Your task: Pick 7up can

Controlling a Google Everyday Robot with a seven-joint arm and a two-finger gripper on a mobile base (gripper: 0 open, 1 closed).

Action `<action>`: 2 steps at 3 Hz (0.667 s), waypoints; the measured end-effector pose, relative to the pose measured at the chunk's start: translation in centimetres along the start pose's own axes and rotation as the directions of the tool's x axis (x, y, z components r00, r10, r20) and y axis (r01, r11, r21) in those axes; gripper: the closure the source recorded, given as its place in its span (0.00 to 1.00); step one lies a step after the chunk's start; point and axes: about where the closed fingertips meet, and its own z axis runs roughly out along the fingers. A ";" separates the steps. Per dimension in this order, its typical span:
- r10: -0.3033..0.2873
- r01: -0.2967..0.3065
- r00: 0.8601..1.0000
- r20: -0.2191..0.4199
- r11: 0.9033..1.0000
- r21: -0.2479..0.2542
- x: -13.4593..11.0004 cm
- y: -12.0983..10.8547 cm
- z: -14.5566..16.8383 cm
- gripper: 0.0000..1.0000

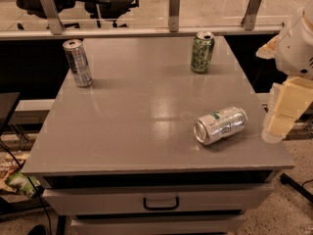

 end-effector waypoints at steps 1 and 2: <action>-0.066 0.067 0.997 0.030 0.998 -0.021 -1.8 0.4 2.0 0.00; -0.138 0.141 0.988 0.067 0.989 -0.036 -3.1 1.0 4.9 0.00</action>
Offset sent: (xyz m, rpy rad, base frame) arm 0.0203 0.0608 -0.0878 0.0489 0.0152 0.2727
